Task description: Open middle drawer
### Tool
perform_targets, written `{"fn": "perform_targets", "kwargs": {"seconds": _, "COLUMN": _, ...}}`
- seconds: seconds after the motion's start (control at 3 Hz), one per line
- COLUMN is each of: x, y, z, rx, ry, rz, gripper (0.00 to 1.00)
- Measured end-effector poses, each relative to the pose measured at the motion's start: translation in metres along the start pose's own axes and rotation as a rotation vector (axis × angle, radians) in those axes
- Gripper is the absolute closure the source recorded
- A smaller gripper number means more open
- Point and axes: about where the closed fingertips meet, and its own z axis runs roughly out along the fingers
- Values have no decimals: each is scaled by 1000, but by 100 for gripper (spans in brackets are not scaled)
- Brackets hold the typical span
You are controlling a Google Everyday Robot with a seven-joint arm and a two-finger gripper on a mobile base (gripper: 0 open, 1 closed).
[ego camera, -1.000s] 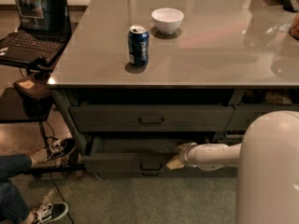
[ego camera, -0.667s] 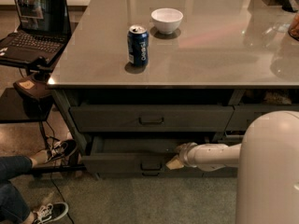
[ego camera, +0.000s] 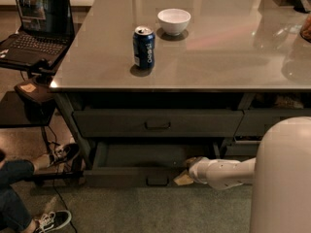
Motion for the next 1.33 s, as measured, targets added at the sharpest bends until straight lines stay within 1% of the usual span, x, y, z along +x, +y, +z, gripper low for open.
{"fn": "perform_targets", "kwargs": {"seconds": 0.67, "x": -2, "y": 0, "z": -2, "rx": 0, "ry": 0, "rz": 0, "gripper": 100}}
{"fn": "perform_targets", "kwargs": {"seconds": 1.0, "x": 11, "y": 20, "z": -11, "rx": -1, "ry": 3, "rz": 1, "gripper": 100}}
{"fn": "perform_targets", "kwargs": {"seconds": 1.33, "x": 7, "y": 18, "z": -16, "rx": -1, "ry": 3, "rz": 1, "gripper": 100}}
